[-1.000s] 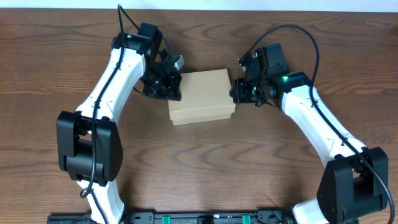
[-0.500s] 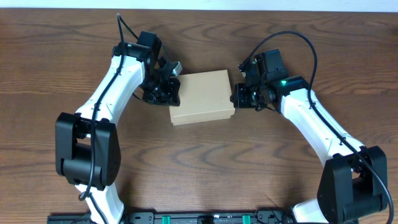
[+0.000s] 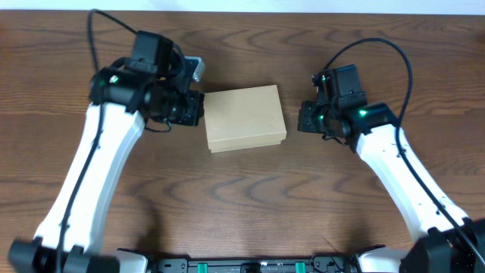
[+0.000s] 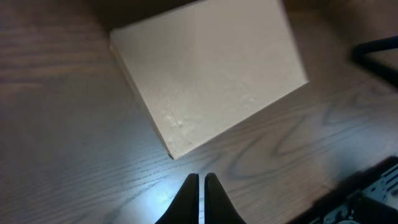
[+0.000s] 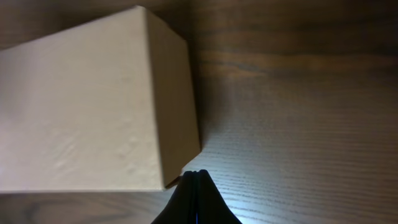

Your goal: Pack container

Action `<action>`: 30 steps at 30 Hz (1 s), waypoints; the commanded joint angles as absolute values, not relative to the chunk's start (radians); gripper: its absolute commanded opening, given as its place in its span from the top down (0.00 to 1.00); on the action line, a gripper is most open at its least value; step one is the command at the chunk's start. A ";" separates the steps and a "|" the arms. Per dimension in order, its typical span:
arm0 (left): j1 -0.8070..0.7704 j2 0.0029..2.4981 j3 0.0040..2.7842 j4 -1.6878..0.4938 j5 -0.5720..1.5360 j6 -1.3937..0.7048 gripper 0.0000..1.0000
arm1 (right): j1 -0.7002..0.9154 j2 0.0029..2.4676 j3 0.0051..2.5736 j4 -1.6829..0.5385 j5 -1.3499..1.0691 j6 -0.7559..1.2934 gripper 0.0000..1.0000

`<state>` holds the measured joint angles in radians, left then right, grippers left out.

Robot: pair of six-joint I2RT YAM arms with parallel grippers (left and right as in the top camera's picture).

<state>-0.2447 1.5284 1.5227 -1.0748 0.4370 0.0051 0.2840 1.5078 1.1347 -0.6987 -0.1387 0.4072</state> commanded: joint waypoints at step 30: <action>-0.242 0.886 1.082 -1.056 0.419 -0.093 0.94 | 0.598 1.093 1.050 -0.978 0.038 0.433 0.98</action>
